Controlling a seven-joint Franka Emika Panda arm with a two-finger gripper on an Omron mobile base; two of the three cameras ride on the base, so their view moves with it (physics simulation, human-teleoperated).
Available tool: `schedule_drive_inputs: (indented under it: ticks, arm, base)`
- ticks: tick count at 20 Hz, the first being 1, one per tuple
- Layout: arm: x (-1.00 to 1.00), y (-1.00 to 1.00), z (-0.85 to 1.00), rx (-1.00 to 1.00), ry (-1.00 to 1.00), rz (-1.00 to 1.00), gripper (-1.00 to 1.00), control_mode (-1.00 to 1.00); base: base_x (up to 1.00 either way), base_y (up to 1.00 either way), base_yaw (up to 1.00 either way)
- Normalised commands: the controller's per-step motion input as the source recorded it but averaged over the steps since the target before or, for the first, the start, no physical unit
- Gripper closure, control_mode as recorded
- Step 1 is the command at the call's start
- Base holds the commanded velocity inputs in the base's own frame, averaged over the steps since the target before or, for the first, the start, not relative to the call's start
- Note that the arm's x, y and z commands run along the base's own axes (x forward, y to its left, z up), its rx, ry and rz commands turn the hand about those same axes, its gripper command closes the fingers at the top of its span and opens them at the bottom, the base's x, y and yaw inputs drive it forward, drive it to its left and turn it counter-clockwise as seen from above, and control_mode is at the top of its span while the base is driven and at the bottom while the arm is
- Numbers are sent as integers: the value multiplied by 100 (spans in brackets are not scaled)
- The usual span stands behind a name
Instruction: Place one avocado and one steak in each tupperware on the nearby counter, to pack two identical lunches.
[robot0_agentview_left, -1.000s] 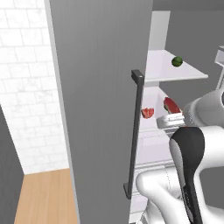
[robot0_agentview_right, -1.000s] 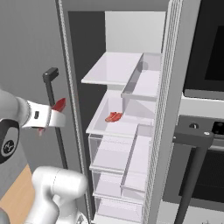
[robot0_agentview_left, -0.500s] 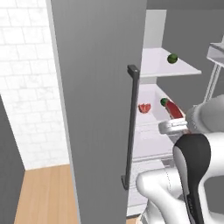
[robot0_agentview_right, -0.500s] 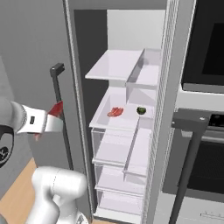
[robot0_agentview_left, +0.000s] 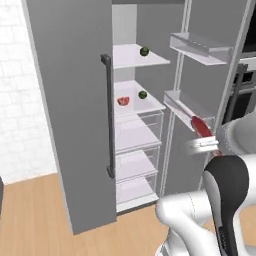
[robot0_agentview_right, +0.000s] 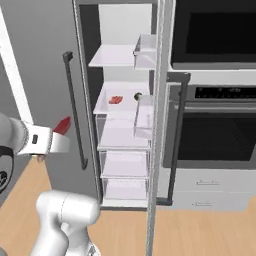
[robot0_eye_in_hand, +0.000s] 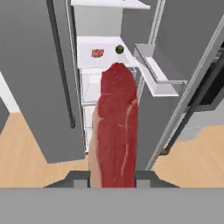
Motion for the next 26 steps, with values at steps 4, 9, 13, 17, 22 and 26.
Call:
schedule_drive_inputs:
  ticks: [4,9,13,17,22,26]
  arm:
    - [0,0,0,0,0,0,100,100]
    - [0,0,0,0,0,0,100,100]
    - [0,0,0,0,0,0,100,100]
    - [0,0,0,0,0,0,100,100]
    - [0,0,0,0,0,0,100,100]
    - [0,0,0,0,0,0,100,100]
  base:
    - [-28,-63,-63]
    - [0,-92,-69]
    - [22,-100,-58]
    - [89,-100,-27]
    - [100,-76,-1]
    - [100,-50,0]
